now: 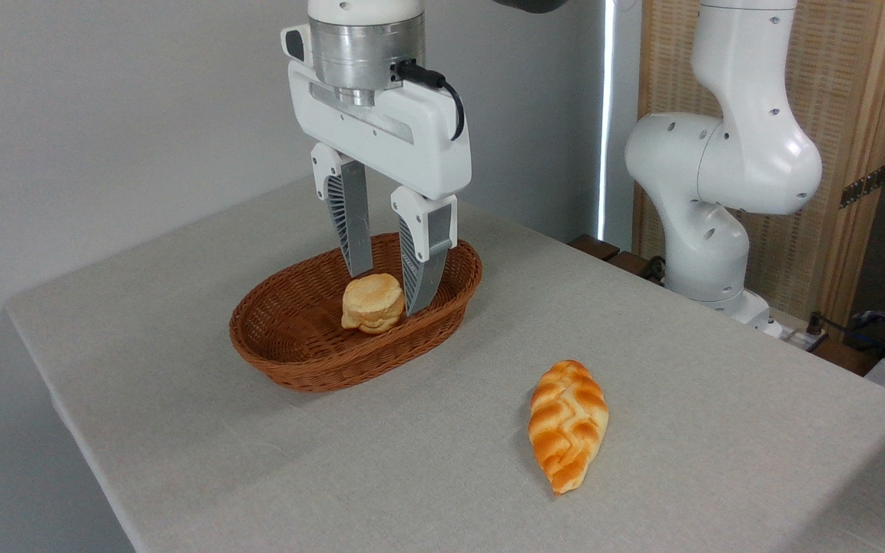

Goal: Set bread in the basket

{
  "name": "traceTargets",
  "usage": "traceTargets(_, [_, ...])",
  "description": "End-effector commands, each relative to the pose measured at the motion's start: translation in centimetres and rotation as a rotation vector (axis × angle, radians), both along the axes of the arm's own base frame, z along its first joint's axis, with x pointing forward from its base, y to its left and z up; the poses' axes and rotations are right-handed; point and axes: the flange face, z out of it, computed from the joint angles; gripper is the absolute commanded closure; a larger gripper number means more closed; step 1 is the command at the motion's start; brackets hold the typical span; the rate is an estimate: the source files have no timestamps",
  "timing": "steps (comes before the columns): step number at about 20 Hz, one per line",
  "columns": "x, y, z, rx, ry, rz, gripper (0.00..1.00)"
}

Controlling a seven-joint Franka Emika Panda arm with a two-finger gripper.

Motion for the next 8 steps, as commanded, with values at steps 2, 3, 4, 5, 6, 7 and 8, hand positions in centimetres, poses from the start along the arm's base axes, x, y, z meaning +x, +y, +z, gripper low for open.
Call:
traceTargets(2, [0.1,0.5,0.8,0.025,0.001,-0.036,0.00])
traceTargets(3, [0.1,0.9,0.8,0.022,0.001,-0.027,0.00])
traceTargets(4, [0.0,2.1,1.1,0.008,-0.005,-0.003,0.00])
traceTargets(5, [0.0,2.4,1.0,0.005,-0.004,0.005,0.00])
traceTargets(6, [0.0,2.0,1.1,0.006,-0.005,-0.001,0.00])
traceTargets(7, [0.1,1.7,0.9,0.006,-0.002,-0.006,0.00])
traceTargets(8, [0.1,1.7,0.9,0.006,-0.002,-0.007,0.00])
